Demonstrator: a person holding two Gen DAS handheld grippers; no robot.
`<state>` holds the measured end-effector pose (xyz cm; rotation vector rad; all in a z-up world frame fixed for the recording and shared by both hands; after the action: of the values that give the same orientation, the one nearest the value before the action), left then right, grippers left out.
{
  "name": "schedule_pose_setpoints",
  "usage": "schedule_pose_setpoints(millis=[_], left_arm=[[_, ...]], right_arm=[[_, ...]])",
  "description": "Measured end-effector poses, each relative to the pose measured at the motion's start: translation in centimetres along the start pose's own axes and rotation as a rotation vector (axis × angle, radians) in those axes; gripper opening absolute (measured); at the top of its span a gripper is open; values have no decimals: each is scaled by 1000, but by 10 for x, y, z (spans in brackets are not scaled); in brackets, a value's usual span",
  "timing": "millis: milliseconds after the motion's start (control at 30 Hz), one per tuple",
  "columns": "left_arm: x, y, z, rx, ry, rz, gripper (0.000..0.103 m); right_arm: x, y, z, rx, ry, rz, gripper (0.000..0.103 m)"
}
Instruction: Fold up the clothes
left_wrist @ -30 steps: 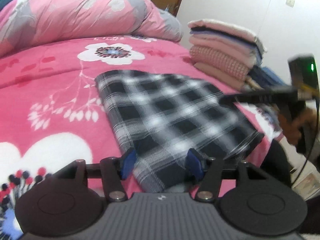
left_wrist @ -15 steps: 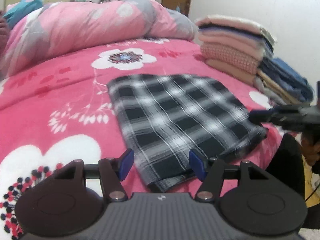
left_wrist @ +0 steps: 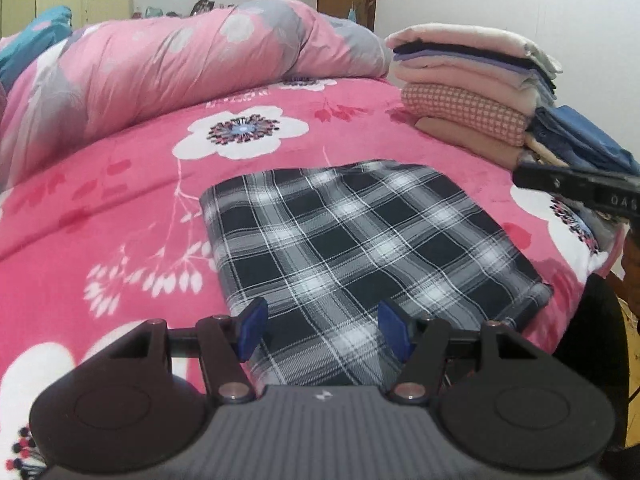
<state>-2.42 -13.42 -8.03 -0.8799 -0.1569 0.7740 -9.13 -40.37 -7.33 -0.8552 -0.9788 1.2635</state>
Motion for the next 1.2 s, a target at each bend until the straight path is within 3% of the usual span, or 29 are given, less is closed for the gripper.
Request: schedule_pose_setpoints(millis=[133,333,800,933,1200], left_arm=[[6,5,-11,17,14,20,62],[15,11,-13,5,48,51,63],[21,1,-4,-50,68,41,63],[24,3,-18,-5,55,55,63],[27,8,-17,-4,61,82,63]], right_arm=[[15,2,-11,5,-4,41,23],[21,35,-36,136,36,99,22],[25,33,-38,152,61,93,22],[27,33,-39,158,69,103,22],[28,32,-39,162,75,108,22]])
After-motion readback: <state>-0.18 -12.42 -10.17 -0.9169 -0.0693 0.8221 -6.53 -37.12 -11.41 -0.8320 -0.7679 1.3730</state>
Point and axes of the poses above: each gripper's, at about its wrist camera, not at the fingertips, and z roughly against the way its jaws point, x to its left, y to its underside, the point moved 1 cm from there along -z, roughly the way its jaws point, and after that the axes turned 13 degrees about y, right-handed, at the moved point
